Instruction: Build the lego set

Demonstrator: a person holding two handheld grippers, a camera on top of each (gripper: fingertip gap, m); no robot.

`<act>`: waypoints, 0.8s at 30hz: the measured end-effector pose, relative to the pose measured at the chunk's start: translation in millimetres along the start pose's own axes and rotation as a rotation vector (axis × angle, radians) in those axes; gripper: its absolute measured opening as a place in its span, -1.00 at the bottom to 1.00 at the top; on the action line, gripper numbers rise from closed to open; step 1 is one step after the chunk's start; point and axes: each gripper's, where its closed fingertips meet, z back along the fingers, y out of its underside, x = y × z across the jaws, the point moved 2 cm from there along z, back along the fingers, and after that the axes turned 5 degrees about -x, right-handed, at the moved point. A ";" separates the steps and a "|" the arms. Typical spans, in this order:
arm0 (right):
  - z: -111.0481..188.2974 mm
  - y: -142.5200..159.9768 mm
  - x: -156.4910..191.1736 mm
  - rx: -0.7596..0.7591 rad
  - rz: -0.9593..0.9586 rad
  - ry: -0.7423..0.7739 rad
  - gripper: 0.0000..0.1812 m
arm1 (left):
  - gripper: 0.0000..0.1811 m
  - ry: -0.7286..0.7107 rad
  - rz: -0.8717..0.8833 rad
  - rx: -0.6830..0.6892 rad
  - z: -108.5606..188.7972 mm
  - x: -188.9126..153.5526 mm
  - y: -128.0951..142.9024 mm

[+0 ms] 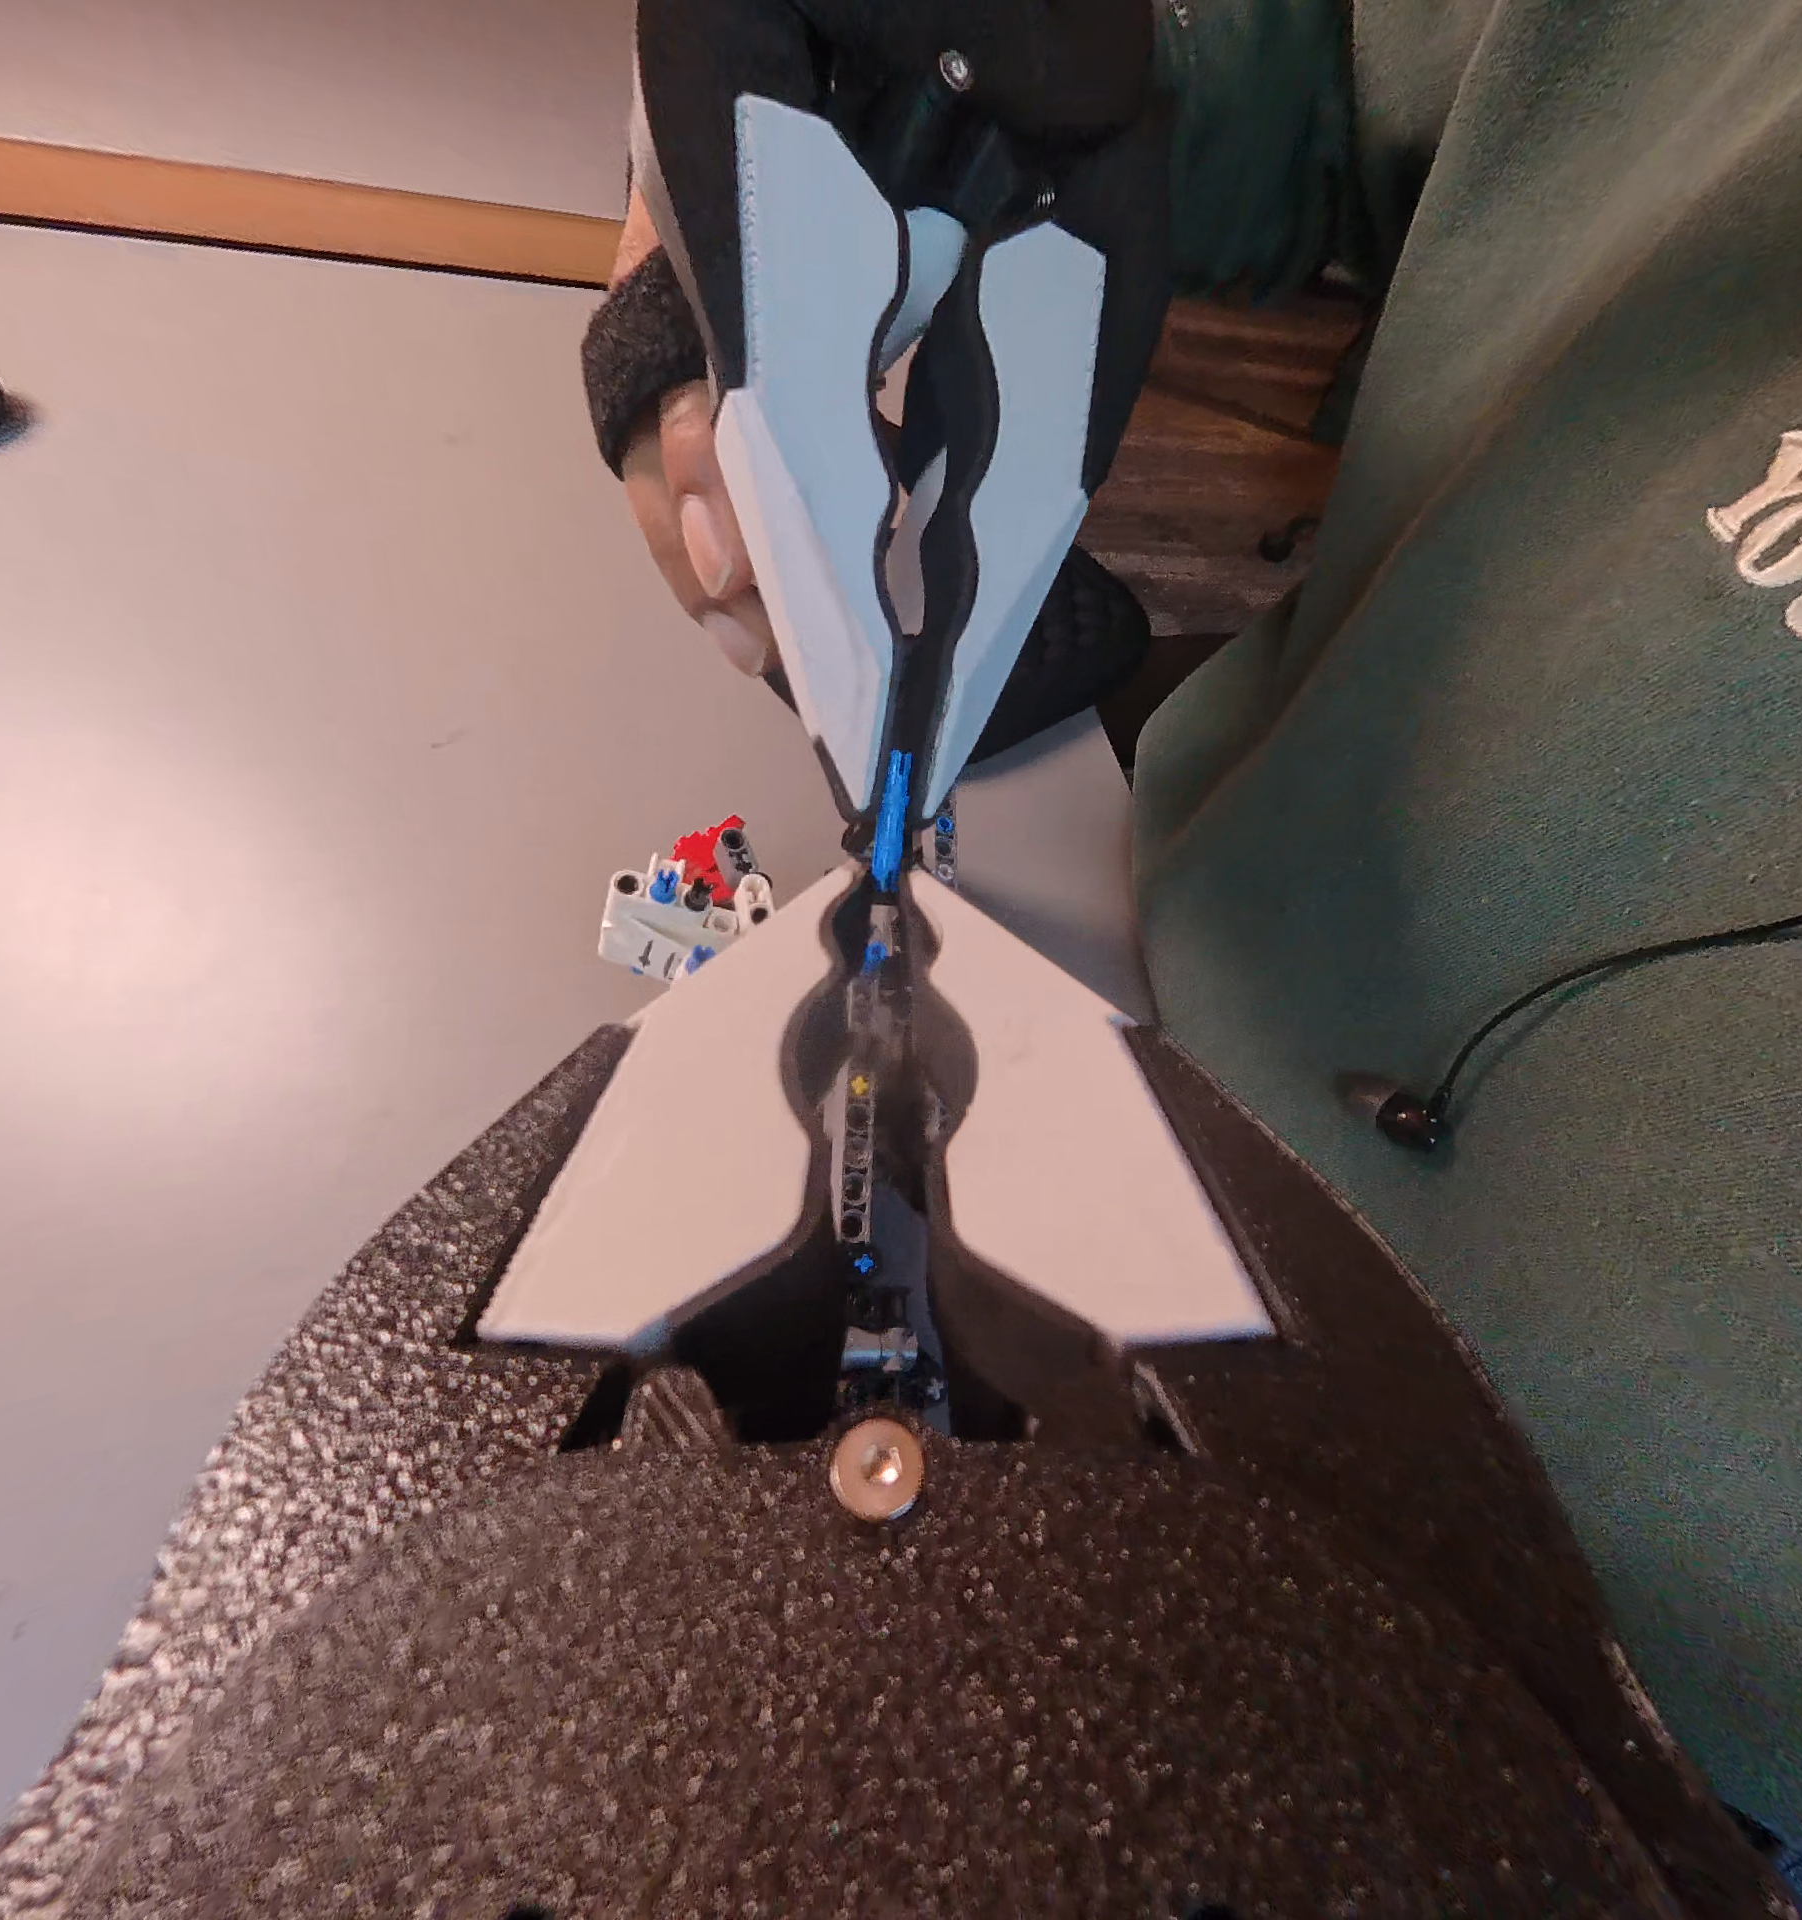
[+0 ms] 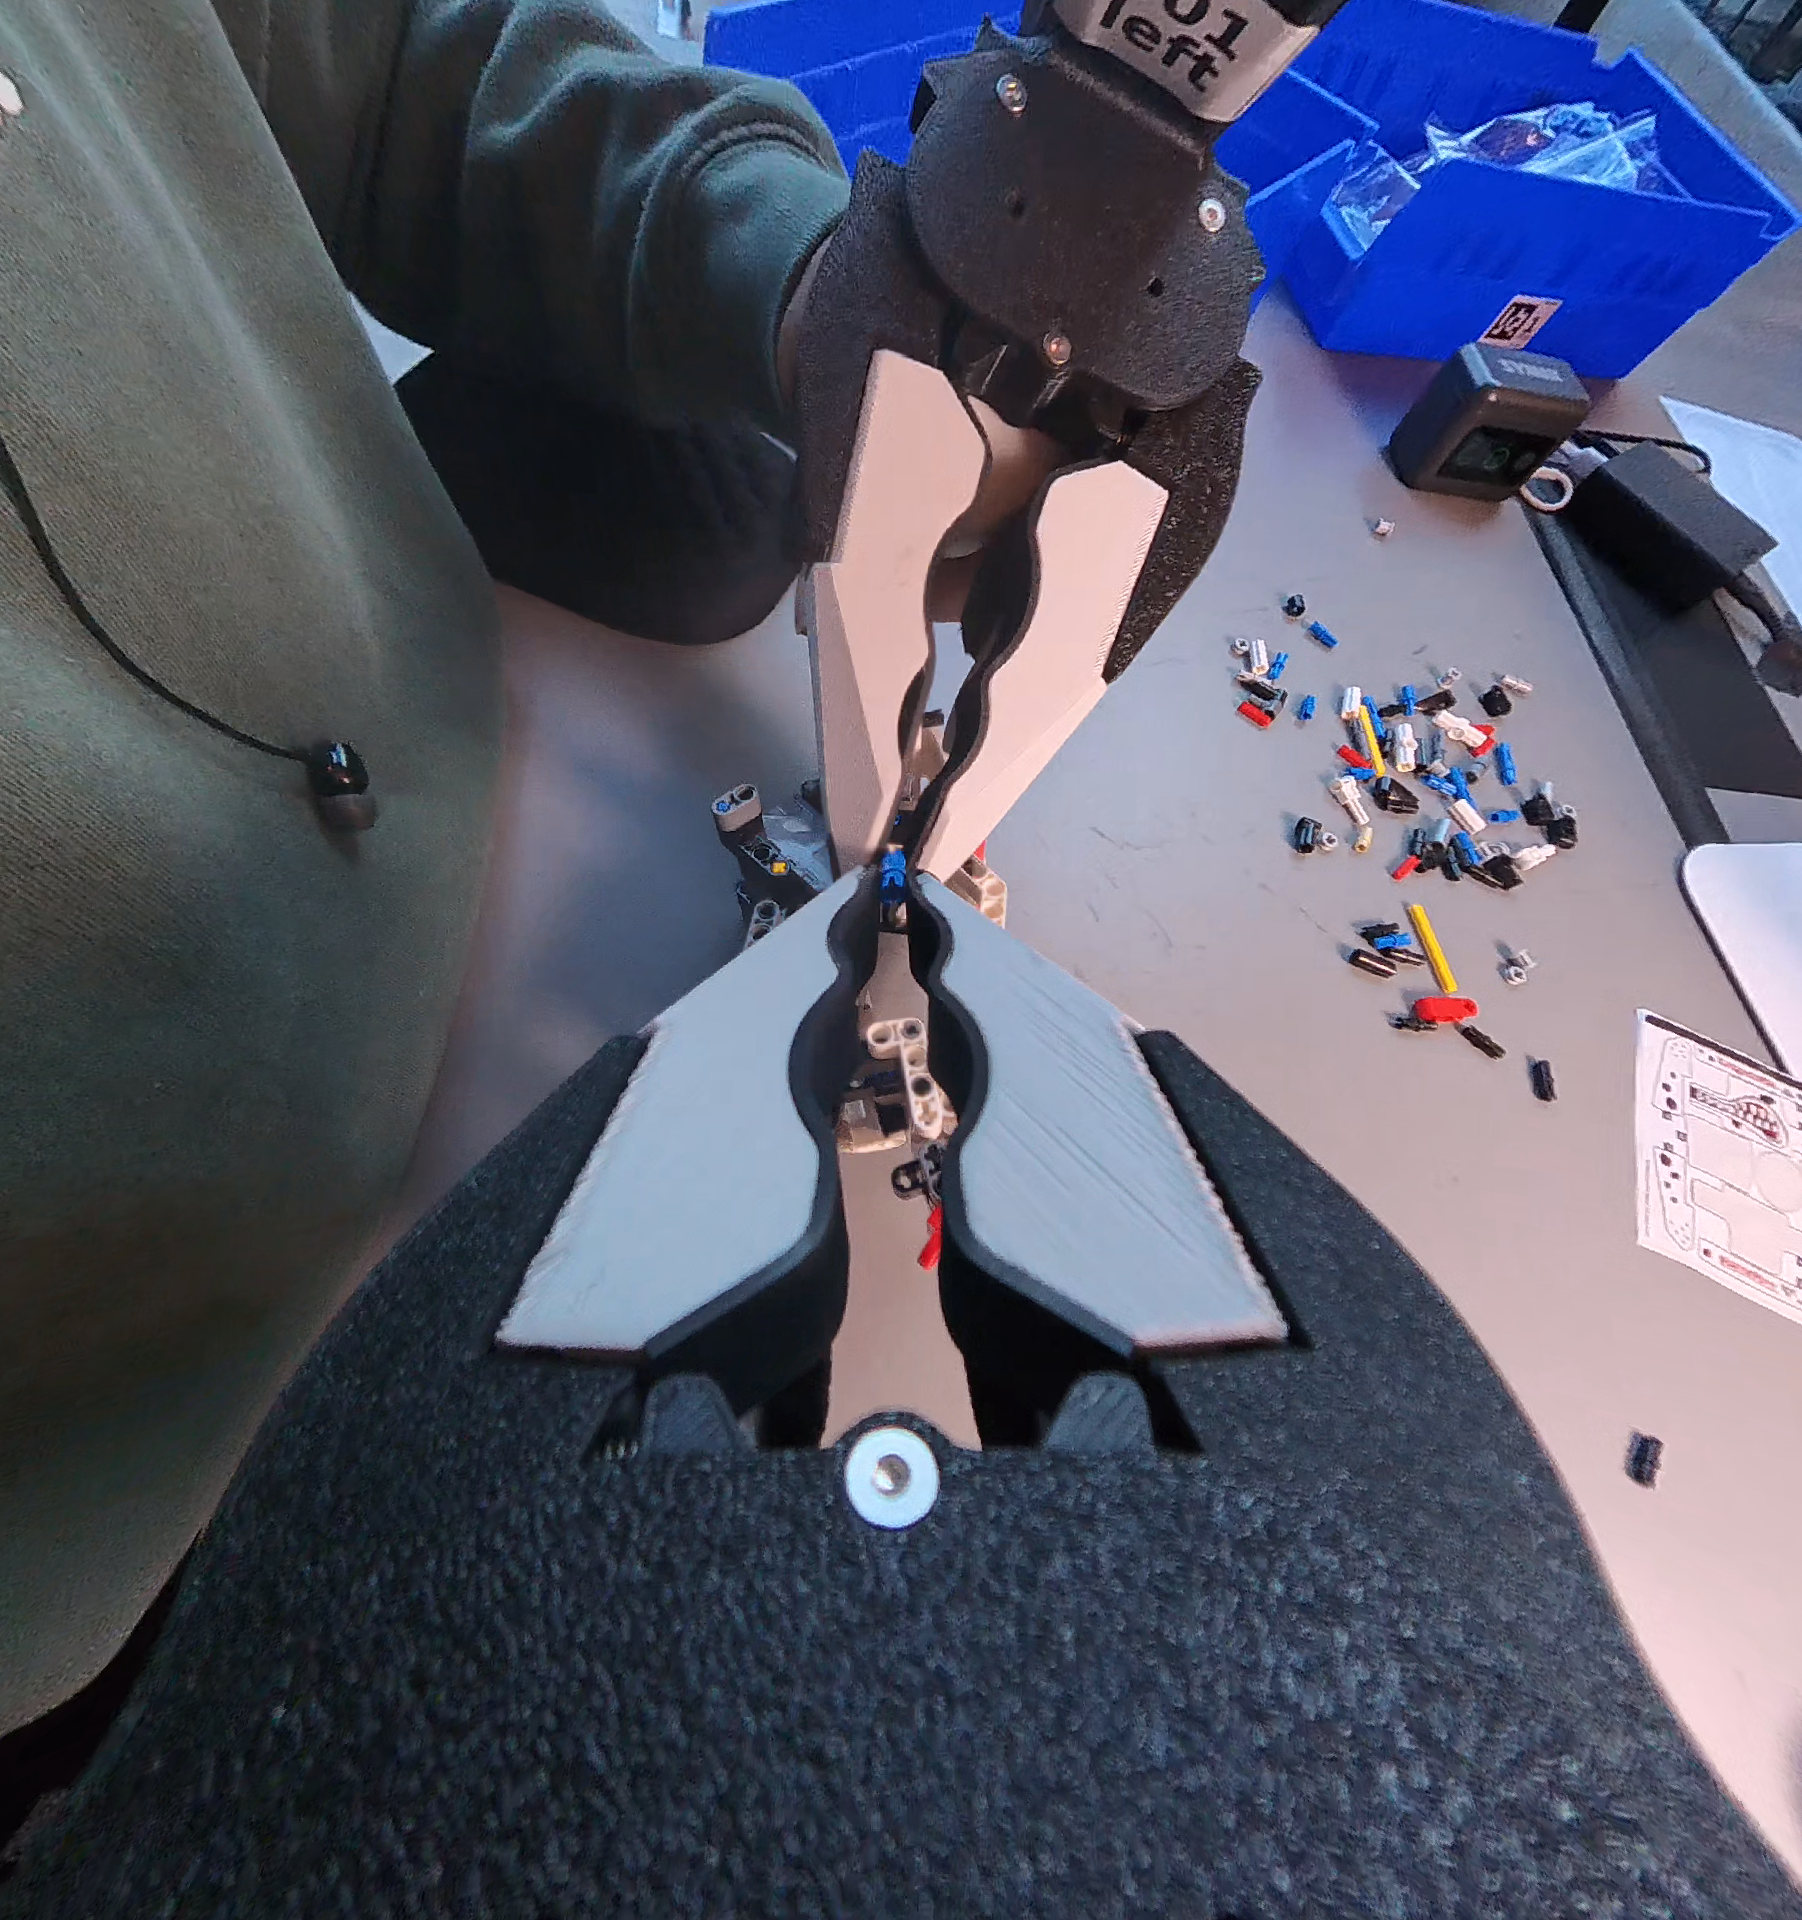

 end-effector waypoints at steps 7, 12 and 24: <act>-9.5 4.3 7.6 0.065 0.098 -0.024 -0.92 | -0.98 0.089 0.065 0.092 0.8 -4.8 8.3; -9.3 3.1 4.6 0.058 0.102 -0.014 -0.95 | -0.98 0.105 0.067 0.105 1.8 -2.9 7.2; -0.7 29.8 -1.2 0.261 0.009 -0.012 -0.96 | -0.38 -0.109 0.068 0.188 19.1 26.1 38.6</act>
